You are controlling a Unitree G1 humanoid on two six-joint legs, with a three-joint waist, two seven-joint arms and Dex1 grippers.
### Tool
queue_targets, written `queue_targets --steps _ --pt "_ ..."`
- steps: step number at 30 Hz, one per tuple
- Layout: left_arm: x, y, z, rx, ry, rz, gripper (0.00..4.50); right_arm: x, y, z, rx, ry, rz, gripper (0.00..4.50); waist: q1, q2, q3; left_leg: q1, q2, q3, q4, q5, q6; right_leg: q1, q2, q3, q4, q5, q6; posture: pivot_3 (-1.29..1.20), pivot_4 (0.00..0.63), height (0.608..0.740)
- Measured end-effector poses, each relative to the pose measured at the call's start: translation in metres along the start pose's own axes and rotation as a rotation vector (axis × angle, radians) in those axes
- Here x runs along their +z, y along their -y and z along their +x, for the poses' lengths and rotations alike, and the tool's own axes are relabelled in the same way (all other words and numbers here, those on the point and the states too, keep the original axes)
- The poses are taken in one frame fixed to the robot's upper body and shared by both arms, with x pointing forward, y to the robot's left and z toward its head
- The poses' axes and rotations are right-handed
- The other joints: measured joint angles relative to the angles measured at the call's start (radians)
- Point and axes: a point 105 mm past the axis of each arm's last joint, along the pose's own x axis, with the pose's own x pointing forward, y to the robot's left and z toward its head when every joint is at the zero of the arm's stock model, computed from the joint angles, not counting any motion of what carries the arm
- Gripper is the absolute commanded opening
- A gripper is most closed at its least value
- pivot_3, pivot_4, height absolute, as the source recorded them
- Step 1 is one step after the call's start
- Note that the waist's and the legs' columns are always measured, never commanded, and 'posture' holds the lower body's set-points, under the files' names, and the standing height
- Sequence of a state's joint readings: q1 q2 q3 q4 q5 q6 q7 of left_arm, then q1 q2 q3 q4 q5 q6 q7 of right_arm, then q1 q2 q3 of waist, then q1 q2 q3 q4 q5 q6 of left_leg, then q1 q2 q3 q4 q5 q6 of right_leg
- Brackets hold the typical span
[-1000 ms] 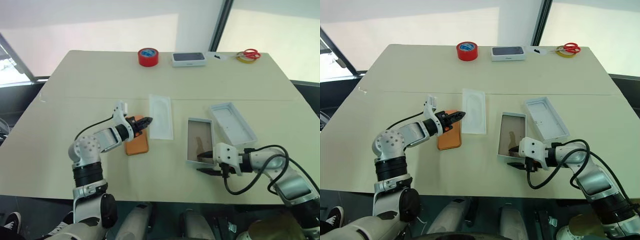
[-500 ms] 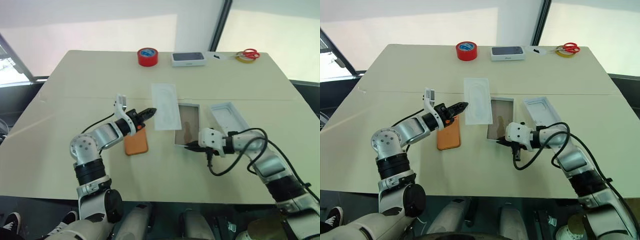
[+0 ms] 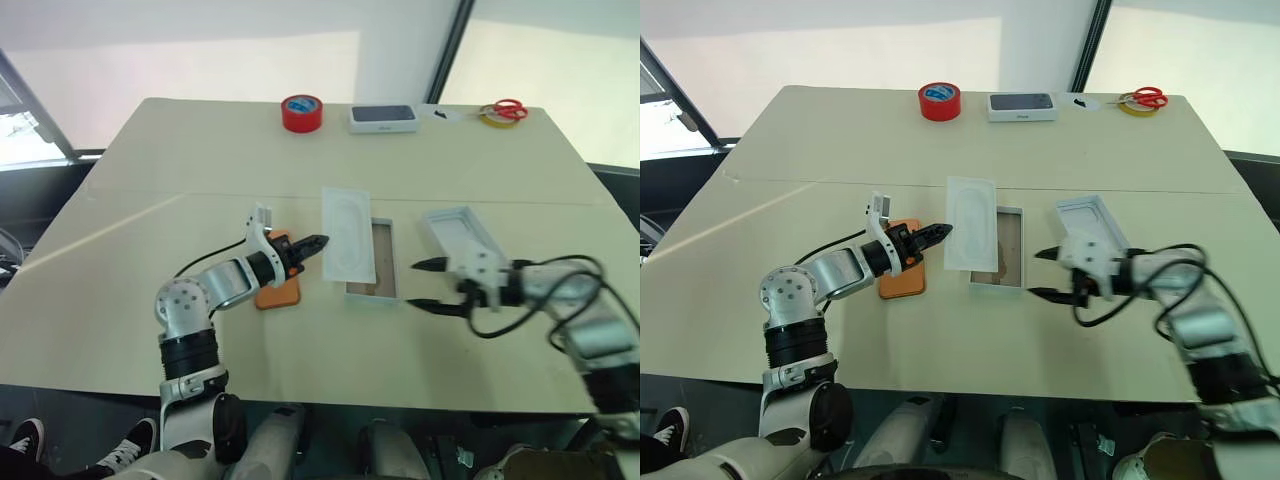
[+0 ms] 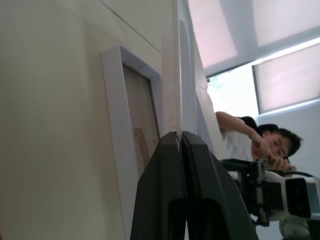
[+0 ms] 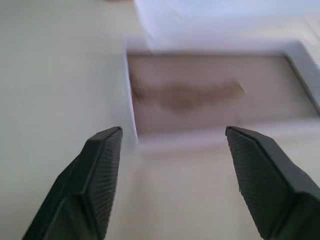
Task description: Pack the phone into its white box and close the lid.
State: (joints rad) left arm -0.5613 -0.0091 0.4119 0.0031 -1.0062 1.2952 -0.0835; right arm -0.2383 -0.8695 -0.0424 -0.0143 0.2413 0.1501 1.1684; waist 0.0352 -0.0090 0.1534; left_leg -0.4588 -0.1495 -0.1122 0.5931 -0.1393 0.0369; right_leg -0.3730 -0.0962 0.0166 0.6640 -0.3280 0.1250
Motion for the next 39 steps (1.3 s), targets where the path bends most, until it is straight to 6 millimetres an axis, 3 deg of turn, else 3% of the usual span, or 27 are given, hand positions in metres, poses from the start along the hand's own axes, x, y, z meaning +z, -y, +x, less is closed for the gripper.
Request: queue_targets --steps 6,20,23,26,31,35,38,39 --pt "-0.012 -0.003 0.013 -0.019 -0.045 -0.035 0.0 0.012 0.016 -0.012 -0.123 0.09 0.03 3.58 -0.004 0.0 0.0 0.0 0.0 0.0 0.0 0.0 0.0 0.0 0.0 0.0 0.0 0.0 0.0 0.0 0.15 0.736" --pt "-0.026 -0.005 0.039 -0.024 -0.103 -0.014 0.0 0.009 0.015 -0.009 -0.171 0.078 0.016 3.58 0.003 0.0 0.0 -0.001 0.0 0.0 0.0 0.0 0.0 -0.001 0.0 0.0 -0.001 0.0 0.0 0.0 0.15 0.736" --pt "-0.03 -0.007 0.041 -0.016 -0.131 0.001 0.9 0.01 0.015 -0.009 -0.176 0.082 0.008 3.62 0.002 0.0 0.0 -0.001 0.0 0.0 0.0 0.0 0.0 -0.001 0.0 0.0 -0.001 0.0 0.0 0.0 0.15 0.736" --pt "-0.032 -0.005 0.041 -0.028 -0.14 0.012 2.31 0.011 0.016 -0.009 -0.18 0.083 0.007 3.62 0.002 0.0 0.0 -0.001 0.0 0.0 0.0 0.0 0.0 -0.001 0.0 0.0 -0.001 0.0 0.0 0.0 0.15 0.736" --pt "-0.022 -0.002 0.038 -0.035 -0.119 0.036 2.31 0.012 0.016 -0.007 -0.176 0.088 0.003 3.62 0.001 0.0 0.0 -0.001 0.0 0.0 0.0 0.0 0.0 -0.001 0.0 0.0 -0.001 0.0 0.0 0.0 0.15 0.736" --pt "-0.001 0.011 0.027 -0.074 -0.047 0.09 2.31 0.02 0.015 0.004 -0.161 0.122 -0.007 3.62 -0.001 0.0 0.0 -0.001 0.0 0.0 0.0 0.0 0.0 -0.001 0.0 0.0 -0.001 0.0 0.0 0.0 0.15 0.736" --pt "0.016 0.028 0.014 -0.137 0.012 0.191 2.34 0.029 0.021 0.008 -0.163 0.15 0.001 2.82 -0.001 0.0 0.0 -0.001 0.0 0.0 0.0 0.0 0.0 -0.001 0.0 0.0 -0.001 0.0 0.0 0.0 0.15 0.736" --pt "0.024 0.034 0.005 -0.161 0.047 0.267 2.34 0.036 0.024 0.012 -0.162 0.174 -0.001 2.28 -0.005 0.0 0.0 -0.001 0.0 0.0 -0.001 0.0 0.0 -0.001 0.0 0.0 -0.001 0.0 0.0 0.0 0.15 0.736"
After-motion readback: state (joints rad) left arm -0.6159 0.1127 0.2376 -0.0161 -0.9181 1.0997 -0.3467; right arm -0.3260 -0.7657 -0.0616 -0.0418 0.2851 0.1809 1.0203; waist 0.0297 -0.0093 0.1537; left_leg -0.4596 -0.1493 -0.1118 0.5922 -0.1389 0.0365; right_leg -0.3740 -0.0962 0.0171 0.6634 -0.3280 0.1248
